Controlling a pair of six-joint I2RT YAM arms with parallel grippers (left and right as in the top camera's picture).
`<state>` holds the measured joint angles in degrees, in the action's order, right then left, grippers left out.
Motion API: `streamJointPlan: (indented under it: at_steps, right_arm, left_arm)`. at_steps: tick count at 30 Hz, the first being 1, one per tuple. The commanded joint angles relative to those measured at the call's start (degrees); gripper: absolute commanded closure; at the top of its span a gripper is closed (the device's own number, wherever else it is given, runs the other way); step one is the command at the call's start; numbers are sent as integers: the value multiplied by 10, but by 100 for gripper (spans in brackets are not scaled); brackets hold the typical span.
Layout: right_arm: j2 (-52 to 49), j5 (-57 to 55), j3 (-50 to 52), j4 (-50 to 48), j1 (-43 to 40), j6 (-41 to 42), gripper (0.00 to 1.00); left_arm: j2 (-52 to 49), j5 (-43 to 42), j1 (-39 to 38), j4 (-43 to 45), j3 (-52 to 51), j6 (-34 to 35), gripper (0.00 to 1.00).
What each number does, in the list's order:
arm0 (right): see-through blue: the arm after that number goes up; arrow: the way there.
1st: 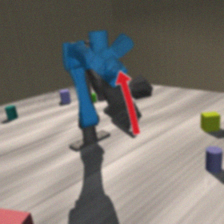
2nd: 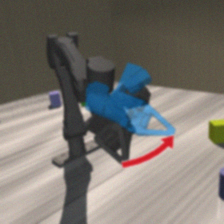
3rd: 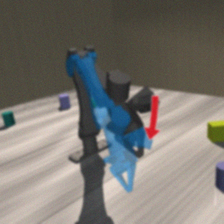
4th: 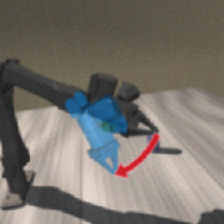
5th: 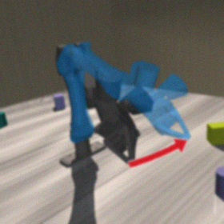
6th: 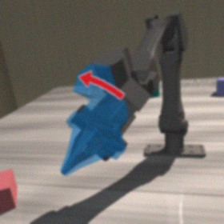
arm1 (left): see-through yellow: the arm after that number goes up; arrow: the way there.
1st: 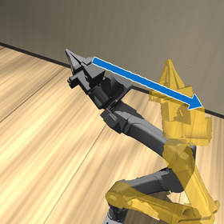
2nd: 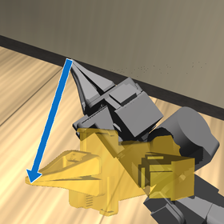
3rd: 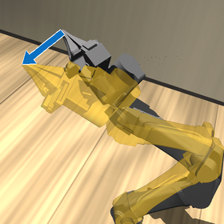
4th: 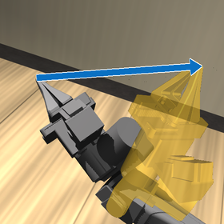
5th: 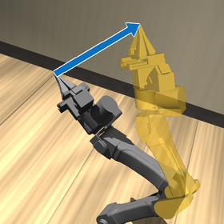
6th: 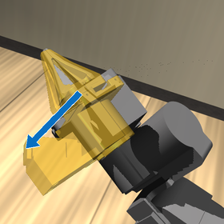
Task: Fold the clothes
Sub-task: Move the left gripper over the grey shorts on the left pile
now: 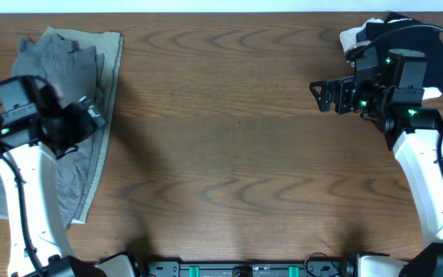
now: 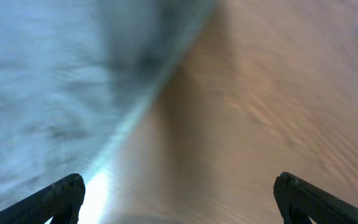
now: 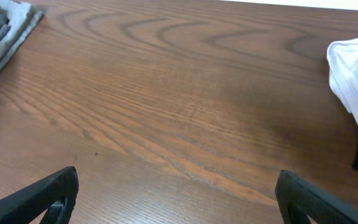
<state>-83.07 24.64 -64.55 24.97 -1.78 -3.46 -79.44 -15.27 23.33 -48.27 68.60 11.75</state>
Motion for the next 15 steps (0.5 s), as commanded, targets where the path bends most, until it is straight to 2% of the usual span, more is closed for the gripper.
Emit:
streamJointPlan:
  at_steps: [1,6,11,15]
  right_arm:
    - [-8,-9,-13,1,5,13,1]
    - [-13,-10,-13,1,14,13,1]
    - [-24,-22,-13,1,23,13,1]
    - [-38,-22,-13,9,26,13,1]
  left_arm:
    - [-11,63,15,-10,11,2,2]
    - [-30,108,15,-26,10,2,2]
    - [-64,180,16,-46,10,75,2]
    - [-101,190,26,-49,9,106,2]
